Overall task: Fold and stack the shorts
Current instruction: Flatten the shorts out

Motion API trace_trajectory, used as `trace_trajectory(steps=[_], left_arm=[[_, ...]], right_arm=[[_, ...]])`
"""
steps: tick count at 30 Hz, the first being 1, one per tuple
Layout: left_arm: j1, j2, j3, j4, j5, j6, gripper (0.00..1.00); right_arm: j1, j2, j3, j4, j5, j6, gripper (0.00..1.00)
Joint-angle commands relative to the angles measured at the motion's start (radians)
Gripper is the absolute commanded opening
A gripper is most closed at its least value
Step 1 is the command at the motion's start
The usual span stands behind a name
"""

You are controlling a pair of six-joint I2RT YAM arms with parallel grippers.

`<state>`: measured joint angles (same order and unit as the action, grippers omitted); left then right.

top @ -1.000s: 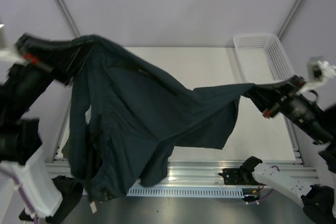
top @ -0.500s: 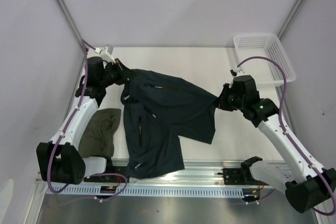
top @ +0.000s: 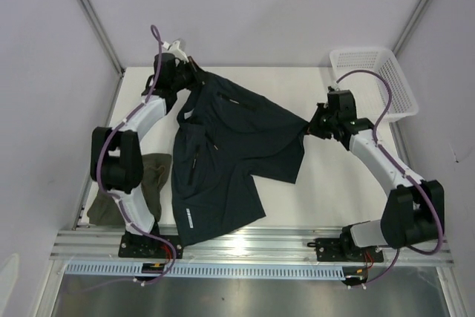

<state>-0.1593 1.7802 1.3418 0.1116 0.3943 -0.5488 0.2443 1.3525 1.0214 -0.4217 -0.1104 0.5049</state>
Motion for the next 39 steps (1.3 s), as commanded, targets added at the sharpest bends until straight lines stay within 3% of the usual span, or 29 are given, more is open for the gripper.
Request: trace_trajectory(steps=[1,4,5,6,7,8,9,10,11,13,14,15,16,22,24,30,32,35,39], left_arm=[[-0.009,0.115,0.233,0.042,-0.021,0.029,0.03],[-0.009,0.319,0.446,-0.042,-0.028,0.030,0.02],[-0.009,0.378,0.634,-0.071,-0.025,0.027,0.04],[-0.009,0.437,0.708,-0.107,-0.038,0.015,0.13],[-0.008,0.561,0.780,-0.222,-0.047,0.009,0.36],[-0.006,0.626,1.045,-0.301,-0.054,0.004,0.95],[-0.003,0.687,1.142,-0.388,-0.089,-0.006,0.99],[0.006,0.758,1.265,-0.491,-0.095,-0.011,0.99],[0.009,0.754,1.248,-0.500,-0.094,-0.016,0.99],[0.021,0.629,1.088,-0.421,-0.103,-0.019,0.99],[0.026,0.572,1.012,-0.387,-0.123,-0.014,0.99],[0.029,0.521,0.850,-0.363,-0.142,0.001,0.99],[0.036,0.481,0.817,-0.359,-0.182,0.013,0.99],[0.037,0.386,0.774,-0.478,-0.157,0.092,0.99],[0.030,0.366,0.748,-0.500,-0.143,0.110,0.99],[-0.008,0.314,0.629,-0.497,-0.215,0.184,0.99],[-0.020,0.308,0.599,-0.486,-0.216,0.200,0.99],[-0.040,0.305,0.563,-0.455,-0.192,0.223,0.99],[-0.054,0.308,0.522,-0.455,-0.202,0.256,0.99]], right_arm=[[-0.042,0.101,0.130,0.084,0.006,-0.012,0.00],[-0.106,0.259,0.256,0.095,0.003,-0.009,0.00],[-0.124,0.304,0.294,0.095,0.002,-0.006,0.00],[-0.160,0.351,0.336,0.097,0.008,-0.005,0.00],[-0.175,0.399,0.424,0.086,0.018,-0.003,0.00],[-0.190,0.498,0.472,0.080,0.020,0.001,0.00],[-0.218,0.549,0.527,0.046,0.011,0.001,0.07],[-0.224,0.642,0.640,0.019,0.014,0.004,0.32],[-0.232,0.675,0.687,-0.006,0.014,0.006,0.66],[-0.232,0.701,0.736,-0.049,0.026,0.001,0.78],[-0.229,0.674,0.715,-0.045,0.043,0.000,0.93],[-0.223,0.650,0.688,-0.016,0.047,-0.003,0.94],[-0.220,0.624,0.657,-0.003,0.049,-0.003,0.94],[-0.166,0.413,0.369,0.098,0.041,-0.019,0.92],[-0.119,0.369,0.285,0.133,0.023,-0.032,0.86],[0.062,0.280,0.207,0.086,0.107,-0.068,0.87],[0.070,0.260,0.183,0.087,0.135,-0.065,0.88],[0.090,0.251,0.177,0.093,0.063,-0.078,0.76],[0.248,0.252,0.171,0.089,0.078,-0.118,0.73]])
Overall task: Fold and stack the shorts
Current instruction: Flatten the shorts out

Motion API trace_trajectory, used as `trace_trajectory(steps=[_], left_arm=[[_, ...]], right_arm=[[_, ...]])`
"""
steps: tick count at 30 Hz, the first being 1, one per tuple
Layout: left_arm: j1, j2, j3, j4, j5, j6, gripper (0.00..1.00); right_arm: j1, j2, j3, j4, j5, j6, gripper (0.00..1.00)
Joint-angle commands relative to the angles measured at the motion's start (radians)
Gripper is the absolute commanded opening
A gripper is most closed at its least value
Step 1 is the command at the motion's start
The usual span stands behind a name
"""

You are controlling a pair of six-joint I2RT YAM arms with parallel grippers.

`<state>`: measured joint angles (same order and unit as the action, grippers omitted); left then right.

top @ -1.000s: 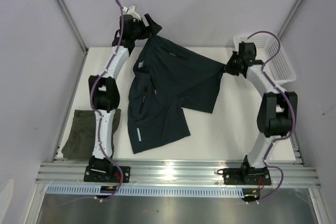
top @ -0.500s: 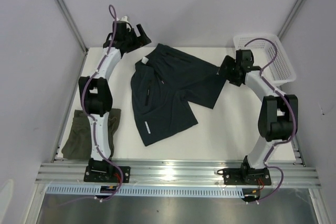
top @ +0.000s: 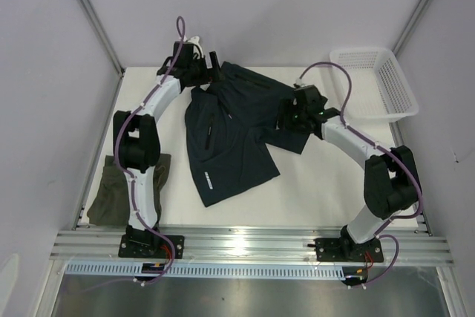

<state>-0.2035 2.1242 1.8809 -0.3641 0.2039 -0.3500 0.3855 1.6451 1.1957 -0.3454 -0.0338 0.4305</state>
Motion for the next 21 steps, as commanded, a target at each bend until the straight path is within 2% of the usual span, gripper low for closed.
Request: trace_trajectory(steps=[1,2,5,11,17,21], left_arm=[[-0.011,-0.036,-0.020,0.014,-0.023,0.060,0.99],[-0.011,-0.035,-0.022,0.002,-0.024,0.068,0.99],[-0.011,-0.049,-0.055,-0.019,-0.047,0.078,0.97],[-0.011,-0.079,-0.128,-0.022,-0.066,0.082,0.89],[-0.011,-0.070,-0.138,-0.053,-0.103,0.094,0.88],[-0.011,-0.067,-0.138,-0.073,-0.141,0.100,0.87]], right_arm=[[0.183,-0.042,-0.010,0.023,-0.003,-0.052,0.72],[0.220,-0.042,-0.021,0.038,-0.005,-0.055,0.68],[0.358,-0.038,-0.025,0.055,-0.005,-0.053,0.63],[0.587,0.016,-0.008,0.080,0.034,-0.018,0.61],[0.710,0.114,0.021,0.118,0.078,-0.006,0.61],[0.794,0.202,0.108,0.069,0.120,-0.050,0.59]])
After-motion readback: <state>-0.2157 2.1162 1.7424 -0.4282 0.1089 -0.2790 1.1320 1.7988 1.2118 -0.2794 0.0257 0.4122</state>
